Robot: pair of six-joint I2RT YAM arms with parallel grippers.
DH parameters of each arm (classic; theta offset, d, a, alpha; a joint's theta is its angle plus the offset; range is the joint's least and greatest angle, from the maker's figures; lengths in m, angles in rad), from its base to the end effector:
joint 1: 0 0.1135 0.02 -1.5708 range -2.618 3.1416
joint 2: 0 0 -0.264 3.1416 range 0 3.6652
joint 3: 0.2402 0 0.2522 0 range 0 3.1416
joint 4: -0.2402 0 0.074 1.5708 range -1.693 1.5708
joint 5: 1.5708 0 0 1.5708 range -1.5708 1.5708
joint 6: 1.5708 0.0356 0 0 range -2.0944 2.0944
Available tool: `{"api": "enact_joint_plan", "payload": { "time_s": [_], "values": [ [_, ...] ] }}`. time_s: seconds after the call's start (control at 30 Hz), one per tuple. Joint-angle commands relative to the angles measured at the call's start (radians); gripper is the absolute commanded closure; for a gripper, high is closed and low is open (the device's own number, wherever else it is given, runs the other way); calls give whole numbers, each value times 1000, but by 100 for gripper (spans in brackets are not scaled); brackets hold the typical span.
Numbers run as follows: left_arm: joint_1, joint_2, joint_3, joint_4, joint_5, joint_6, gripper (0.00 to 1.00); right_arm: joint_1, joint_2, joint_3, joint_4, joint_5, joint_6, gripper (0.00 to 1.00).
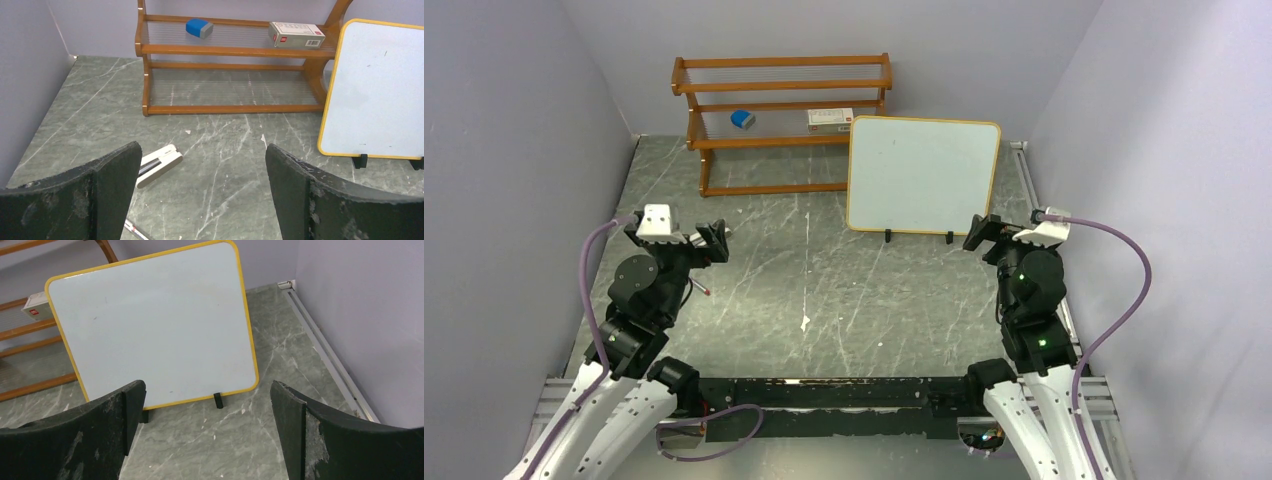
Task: Write a sentence on the whiteboard
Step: Pick up the whiteboard stand from the center of the board.
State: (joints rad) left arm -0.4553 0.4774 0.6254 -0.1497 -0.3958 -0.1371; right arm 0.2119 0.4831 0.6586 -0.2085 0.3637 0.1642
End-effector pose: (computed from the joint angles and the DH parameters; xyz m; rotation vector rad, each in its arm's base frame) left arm 0.1190 -0.0430 0.3301 -0.0605 1.5733 -0.1538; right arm 0.1240 0.0137 0.3344 0.2429 1.5831 0.0004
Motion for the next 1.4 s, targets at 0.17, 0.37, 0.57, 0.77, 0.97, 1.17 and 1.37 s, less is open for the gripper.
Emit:
{"api": "enact_joint_plan", "payload": {
  "time_s": [0.17, 0.37, 0.57, 0.77, 0.97, 1.17, 1.37],
  "values": [
    [3, -10, 16, 14, 14, 7, 2, 4, -15, 19, -8, -5, 9, 0],
    [3, -22, 17, 15, 39, 5, 3, 4, 38, 43, -33, -47, 25, 0],
    [3, -25, 17, 26, 101, 7, 2, 4, 151, 42, -64, -133, 73, 0],
    [-3, -17, -8, 63, 192, 9, 3, 4, 315, 21, -56, -173, 109, 0],
    [-9, 19, -7, 59, 263, 61, 2, -1, 515, 1, -37, -96, 111, 3],
    [-24, 25, -9, 59, 237, 69, 2, -14, 681, -35, 122, -154, 101, 15],
    [-34, 27, -10, 65, 233, 80, 4, -15, 814, -29, 201, -159, 115, 20]
  ]
}}
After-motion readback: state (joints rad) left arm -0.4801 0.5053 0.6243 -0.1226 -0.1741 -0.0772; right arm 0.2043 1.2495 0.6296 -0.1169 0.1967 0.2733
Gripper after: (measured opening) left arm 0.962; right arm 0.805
